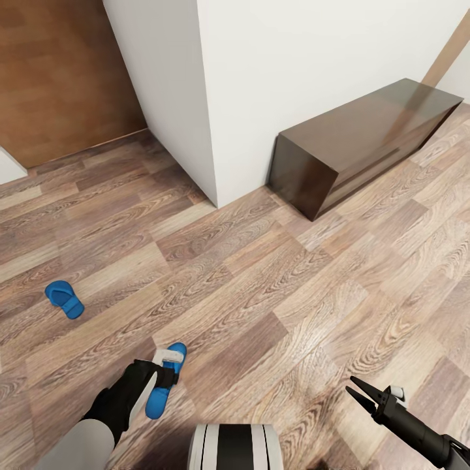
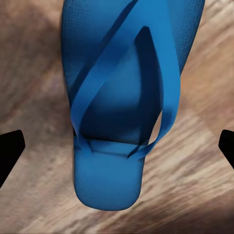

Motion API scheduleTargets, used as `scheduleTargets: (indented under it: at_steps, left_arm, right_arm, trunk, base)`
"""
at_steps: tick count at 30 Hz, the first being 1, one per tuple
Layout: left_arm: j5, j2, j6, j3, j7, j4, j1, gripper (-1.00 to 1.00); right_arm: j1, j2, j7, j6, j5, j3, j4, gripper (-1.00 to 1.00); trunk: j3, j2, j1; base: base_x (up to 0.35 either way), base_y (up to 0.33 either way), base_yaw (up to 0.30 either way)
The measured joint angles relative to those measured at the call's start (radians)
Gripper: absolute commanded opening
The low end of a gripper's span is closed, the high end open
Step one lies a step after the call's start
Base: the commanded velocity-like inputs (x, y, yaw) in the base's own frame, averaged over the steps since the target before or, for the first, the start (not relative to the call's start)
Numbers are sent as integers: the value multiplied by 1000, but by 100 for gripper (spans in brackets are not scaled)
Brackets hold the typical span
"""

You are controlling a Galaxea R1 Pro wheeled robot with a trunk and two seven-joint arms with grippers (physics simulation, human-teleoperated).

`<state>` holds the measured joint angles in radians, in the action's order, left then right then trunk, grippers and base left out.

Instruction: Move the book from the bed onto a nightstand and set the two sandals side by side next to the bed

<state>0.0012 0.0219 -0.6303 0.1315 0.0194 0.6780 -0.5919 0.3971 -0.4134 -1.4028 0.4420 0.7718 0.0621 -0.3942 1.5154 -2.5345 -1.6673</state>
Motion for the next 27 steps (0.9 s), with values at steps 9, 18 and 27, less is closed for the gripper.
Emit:
scheduleTargets:
  at_steps: [9,18,27]
  left_arm:
    - [0,0,0,0,0,0,0,100]
    - [0,0,0,0,0,0,0,100]
    - [0,0,0,0,0,0,0,100]
  right_arm:
    - [0,0,0,0,0,0,0,100]
    - [0,0,0,0,0,0,0,100]
    - [0,0,0,0,0,0,0,100]
  trunk:
    - [35,-2,-4]
    - [39,-2,-4]
    - [39,-2,-4]
  base:
    - [0,0,0]
    - [0,0,0]
    - [0,0,0]
